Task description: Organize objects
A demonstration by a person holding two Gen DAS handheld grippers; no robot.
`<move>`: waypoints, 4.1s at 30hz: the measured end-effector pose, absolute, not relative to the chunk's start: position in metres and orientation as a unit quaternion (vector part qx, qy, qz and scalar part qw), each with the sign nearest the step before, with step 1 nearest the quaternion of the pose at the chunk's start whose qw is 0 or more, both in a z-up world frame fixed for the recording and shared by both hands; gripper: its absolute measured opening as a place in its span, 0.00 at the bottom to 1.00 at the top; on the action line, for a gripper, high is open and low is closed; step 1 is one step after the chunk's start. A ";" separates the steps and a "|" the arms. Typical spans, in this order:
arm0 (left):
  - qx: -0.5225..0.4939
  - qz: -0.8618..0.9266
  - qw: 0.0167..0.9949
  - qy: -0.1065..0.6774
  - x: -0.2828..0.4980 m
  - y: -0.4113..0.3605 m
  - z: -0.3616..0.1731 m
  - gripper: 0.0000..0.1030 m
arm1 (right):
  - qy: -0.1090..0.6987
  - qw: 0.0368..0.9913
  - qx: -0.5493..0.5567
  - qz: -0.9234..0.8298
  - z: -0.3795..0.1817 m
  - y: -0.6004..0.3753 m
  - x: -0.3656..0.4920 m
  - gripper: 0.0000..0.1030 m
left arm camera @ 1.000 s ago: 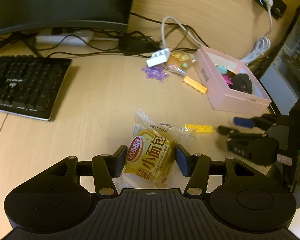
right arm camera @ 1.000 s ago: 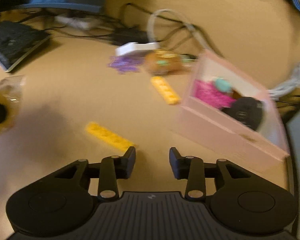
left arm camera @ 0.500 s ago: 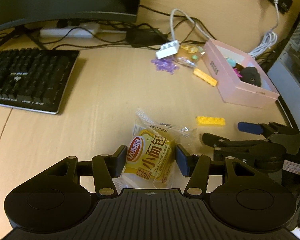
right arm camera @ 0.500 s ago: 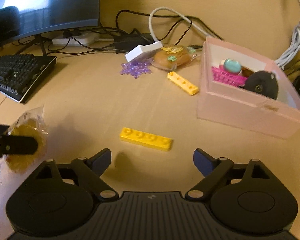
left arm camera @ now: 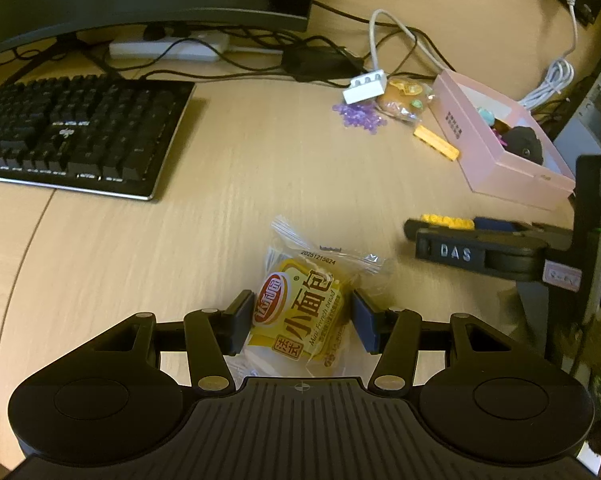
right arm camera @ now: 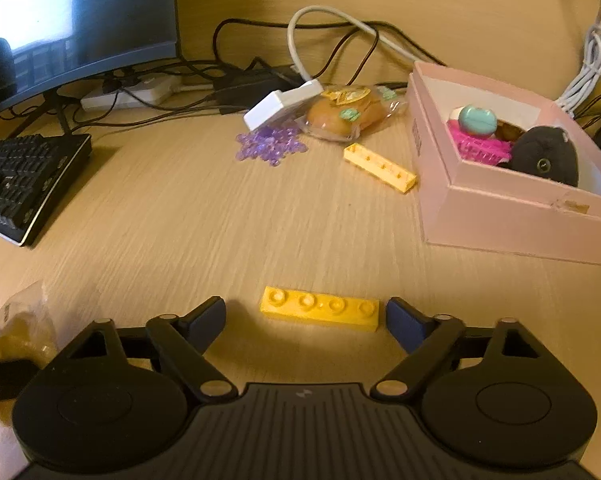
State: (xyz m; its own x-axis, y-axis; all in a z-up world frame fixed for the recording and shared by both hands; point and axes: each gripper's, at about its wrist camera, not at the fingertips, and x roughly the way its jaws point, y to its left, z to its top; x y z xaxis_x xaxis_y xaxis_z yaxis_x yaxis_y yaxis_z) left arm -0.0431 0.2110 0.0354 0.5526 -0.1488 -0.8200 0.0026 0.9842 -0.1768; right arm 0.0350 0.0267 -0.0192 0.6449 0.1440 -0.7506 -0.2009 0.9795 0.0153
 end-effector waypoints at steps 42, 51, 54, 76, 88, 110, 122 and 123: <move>-0.162 -0.138 0.922 0.324 0.150 -0.004 0.069 0.54 | 0.352 0.935 -0.017 0.029 0.060 -0.200 -0.066 0.61; -0.127 -0.140 0.918 0.349 0.096 0.032 0.069 0.54 | 0.334 0.941 0.009 0.052 0.088 -0.210 -0.003 0.61; -0.093 -0.138 0.911 0.378 0.066 0.042 0.058 0.54 | 0.300 0.952 0.015 0.053 0.113 -0.203 0.042 0.61; -0.046 -0.074 0.934 0.348 0.161 0.097 0.046 0.54 | 0.404 0.913 -0.026 0.045 0.058 -0.141 0.036 0.93; 0.029 -0.078 0.924 0.372 0.210 0.085 0.007 0.58 | 0.444 0.896 -0.016 0.016 0.041 -0.155 -0.004 0.94; -0.003 -0.067 0.914 0.400 0.035 0.128 0.028 0.14 | 0.440 0.894 -0.026 0.085 0.030 -0.116 0.008 0.94; -0.087 -0.044 0.880 0.464 -0.022 0.145 0.011 0.22 | 0.416 0.888 -0.065 0.183 0.033 -0.018 0.070 0.94; -0.088 -0.043 0.884 0.458 -0.022 0.144 0.010 0.22 | 0.411 0.889 -0.068 0.193 0.035 -0.008 0.079 0.94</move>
State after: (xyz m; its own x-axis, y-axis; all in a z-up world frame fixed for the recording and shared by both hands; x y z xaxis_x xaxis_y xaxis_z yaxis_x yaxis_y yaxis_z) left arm -0.0218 0.1443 0.0100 0.5777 -0.1571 -0.8010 -0.0045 0.9807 -0.1956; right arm 0.0794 -0.0080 0.0352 0.5883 0.2866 -0.7561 -0.3986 0.9164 0.0373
